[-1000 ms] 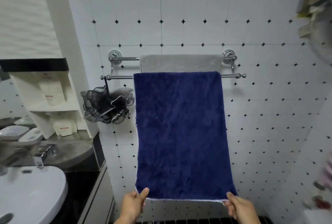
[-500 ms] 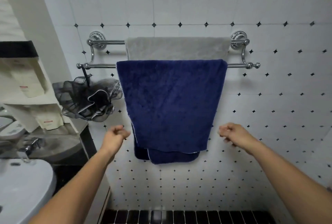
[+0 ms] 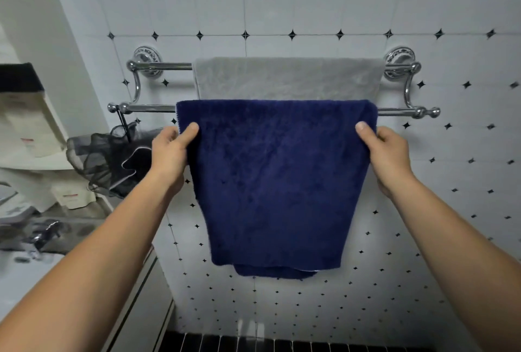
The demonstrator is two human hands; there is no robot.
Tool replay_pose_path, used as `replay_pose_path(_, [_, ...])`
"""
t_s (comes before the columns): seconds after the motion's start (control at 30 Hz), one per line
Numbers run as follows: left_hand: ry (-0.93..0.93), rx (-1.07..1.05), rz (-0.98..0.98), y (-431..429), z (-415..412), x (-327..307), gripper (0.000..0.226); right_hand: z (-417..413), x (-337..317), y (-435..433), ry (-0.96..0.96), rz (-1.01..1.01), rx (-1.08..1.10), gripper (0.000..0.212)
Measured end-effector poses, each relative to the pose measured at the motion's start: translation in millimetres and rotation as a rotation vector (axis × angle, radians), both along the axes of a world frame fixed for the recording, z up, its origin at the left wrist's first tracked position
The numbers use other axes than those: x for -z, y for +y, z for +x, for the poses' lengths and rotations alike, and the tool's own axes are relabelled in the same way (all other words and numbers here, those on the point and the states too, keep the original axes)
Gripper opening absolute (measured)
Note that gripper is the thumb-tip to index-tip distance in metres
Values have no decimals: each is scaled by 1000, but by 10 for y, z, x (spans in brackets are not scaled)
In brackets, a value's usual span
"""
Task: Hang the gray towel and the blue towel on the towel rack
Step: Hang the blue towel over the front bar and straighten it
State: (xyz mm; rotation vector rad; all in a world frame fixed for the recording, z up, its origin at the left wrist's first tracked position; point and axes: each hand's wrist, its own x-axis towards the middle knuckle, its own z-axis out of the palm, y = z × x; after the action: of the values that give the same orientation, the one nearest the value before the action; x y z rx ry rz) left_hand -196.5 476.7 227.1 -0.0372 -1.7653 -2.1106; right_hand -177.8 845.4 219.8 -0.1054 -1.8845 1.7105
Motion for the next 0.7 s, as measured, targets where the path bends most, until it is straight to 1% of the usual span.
replay_pose_path(0.1, [13,-33,10,2,-35,-150,18,-34,-135,-34,36,-73,37,38])
replay_pose_path(0.17, [-8,10,-1,-9,-53,-181,12,-28,-156,-54,45,-100,29,30])
replay_pose_path(0.23, [-45,50,-5,-50,-59,-164,8,1,-131,-48,32,-97,31,27])
replay_pose_path(0.3, [-75,60,-11,-91,-50,-114,9,45,-101,-22,15,-101,35,26])
replay_pose_path(0.33, [-85,50,-16,-99,-32,-97,13,65,-90,-2,6,-99,32,24])
replay_pose_path(0.4, [-99,24,-16,-103,-6,-81,24,104,-89,14,-15,-91,22,25])
replay_pose_path(0.43, [-95,19,-13,-96,9,-90,24,114,-96,15,-28,-81,22,26])
replay_pose_path(0.53, [-70,58,25,-74,70,-179,16,133,-153,1,-58,-64,33,36])
replay_pose_path(0.57, [-68,103,56,-75,80,-209,23,139,-171,-4,-63,-60,37,34])
replay_pose_path(0.63, [-108,215,191,-87,69,-247,54,153,-209,-11,-74,-47,34,24])
replay_pose_path(0.67, [-142,252,276,-101,43,-242,64,161,-236,-21,-80,-44,35,19])
replay_pose_path(0.7, [-176,273,339,-121,3,-224,65,158,-258,-30,-78,-41,45,15])
